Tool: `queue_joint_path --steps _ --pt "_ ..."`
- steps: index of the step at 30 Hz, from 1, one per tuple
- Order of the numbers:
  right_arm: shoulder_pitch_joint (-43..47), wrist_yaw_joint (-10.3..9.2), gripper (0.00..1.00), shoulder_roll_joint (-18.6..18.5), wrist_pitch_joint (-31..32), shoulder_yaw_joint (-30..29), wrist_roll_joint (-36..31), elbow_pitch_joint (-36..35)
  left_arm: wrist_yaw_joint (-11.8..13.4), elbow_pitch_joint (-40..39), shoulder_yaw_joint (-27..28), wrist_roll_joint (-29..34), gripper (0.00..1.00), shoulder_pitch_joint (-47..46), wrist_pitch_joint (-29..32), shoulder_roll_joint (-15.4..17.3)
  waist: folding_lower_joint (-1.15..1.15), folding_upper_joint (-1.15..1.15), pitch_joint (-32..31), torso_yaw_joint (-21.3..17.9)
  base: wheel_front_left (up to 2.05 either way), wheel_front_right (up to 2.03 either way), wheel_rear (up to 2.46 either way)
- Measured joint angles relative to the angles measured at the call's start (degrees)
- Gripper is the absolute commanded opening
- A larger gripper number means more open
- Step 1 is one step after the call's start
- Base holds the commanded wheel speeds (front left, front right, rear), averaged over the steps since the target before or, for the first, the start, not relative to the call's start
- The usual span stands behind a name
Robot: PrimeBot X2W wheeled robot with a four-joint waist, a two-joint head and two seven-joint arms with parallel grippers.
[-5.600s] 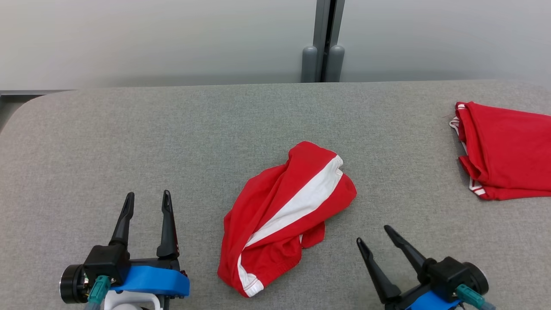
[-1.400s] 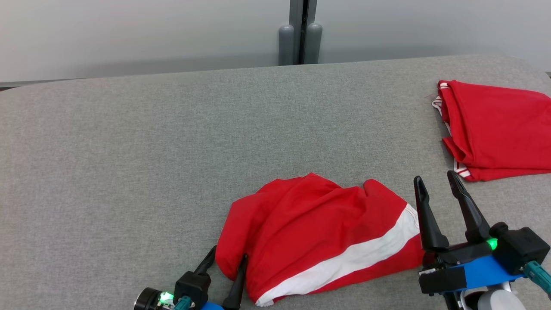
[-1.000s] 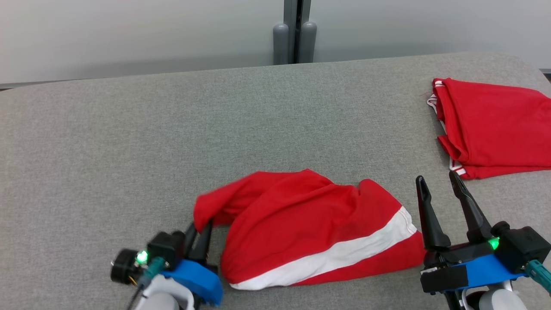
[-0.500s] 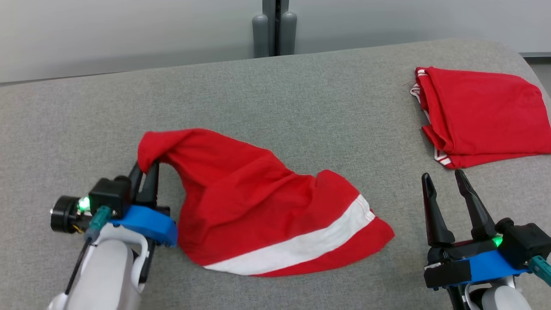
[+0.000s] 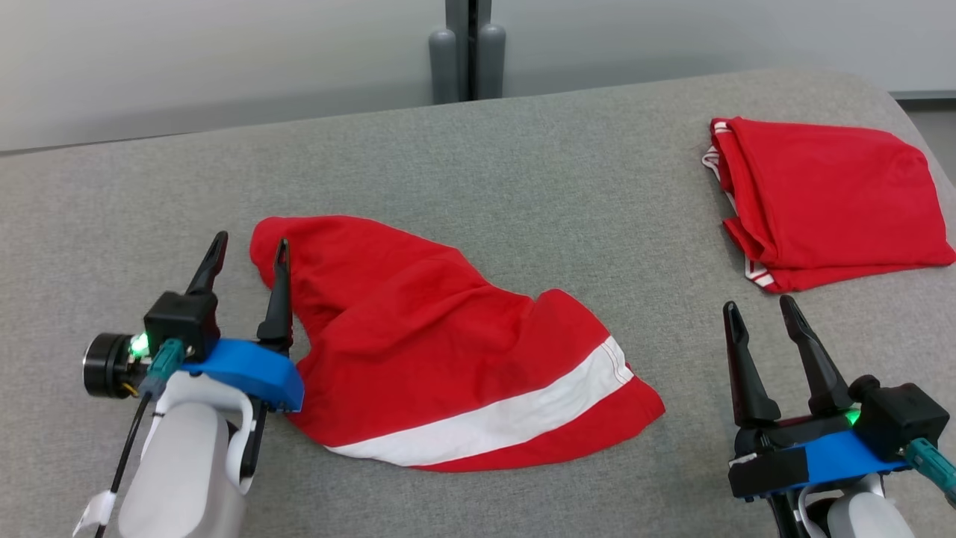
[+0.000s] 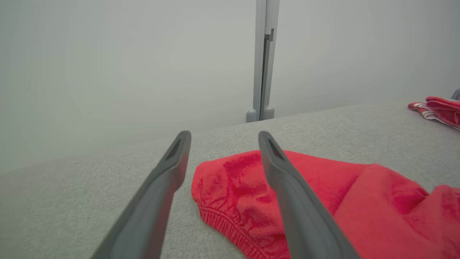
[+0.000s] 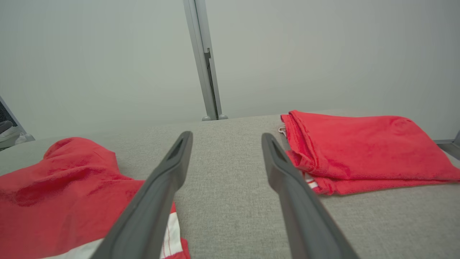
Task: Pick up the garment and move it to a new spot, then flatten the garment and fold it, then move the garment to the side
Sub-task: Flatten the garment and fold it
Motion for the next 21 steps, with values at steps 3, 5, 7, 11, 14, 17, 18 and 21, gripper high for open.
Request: queue_joint_path --steps 3,5,7,11,14,17,18,21 --pt "0.7 0.0 1.0 0.1 0.0 -0.3 0.0 0.1 0.0 -3.4 1.5 -0.4 1.0 3.0 0.0 -0.5 0.0 0.0 -0.8 0.8 0.0 0.0 0.0" --pt "0.9 0.0 1.0 0.1 0.0 -0.3 0.0 0.2 0.0 -5.9 2.4 -0.6 1.0 5.3 0.0 -1.1 0.0 0.0 -1.5 1.3 0.0 0.0 0.0" --pt "1.1 0.0 1.0 0.1 0.0 -0.4 0.0 0.2 0.0 -8.4 3.4 -0.7 1.0 7.4 0.0 -1.8 0.0 0.0 -2.1 2.0 0.0 0.0 0.0" --pt "1.6 0.0 1.0 0.1 0.0 -0.4 0.0 0.2 0.0 -12.4 4.7 -0.6 1.0 11.6 0.0 -2.9 -0.01 -0.01 -3.1 3.1 0.0 0.0 0.0" --pt "2.0 0.0 1.0 0.0 0.0 -0.3 0.1 0.2 0.0 -14.5 5.0 -0.2 1.0 14.7 0.0 -3.8 -0.01 -0.01 -3.5 3.8 0.0 0.0 0.0" --pt "2.1 0.0 1.0 -0.1 0.0 -0.3 0.1 0.2 -0.2 -15.4 5.2 -0.1 1.0 17.0 0.0 -4.2 -0.01 -0.01 -3.7 4.4 0.0 0.0 0.0" --pt "2.2 0.0 1.0 -0.1 0.0 -0.3 0.1 0.2 -0.3 -15.4 5.1 0.0 1.0 17.6 0.0 -4.4 -0.01 0.0 -3.7 4.5 0.0 0.0 0.0" --pt "2.4 0.0 1.0 -0.2 0.0 -0.2 0.1 0.2 -0.5 -15.2 4.4 0.3 1.0 18.7 0.0 -4.8 -0.01 0.0 -3.8 4.8 0.0 0.0 0.0"
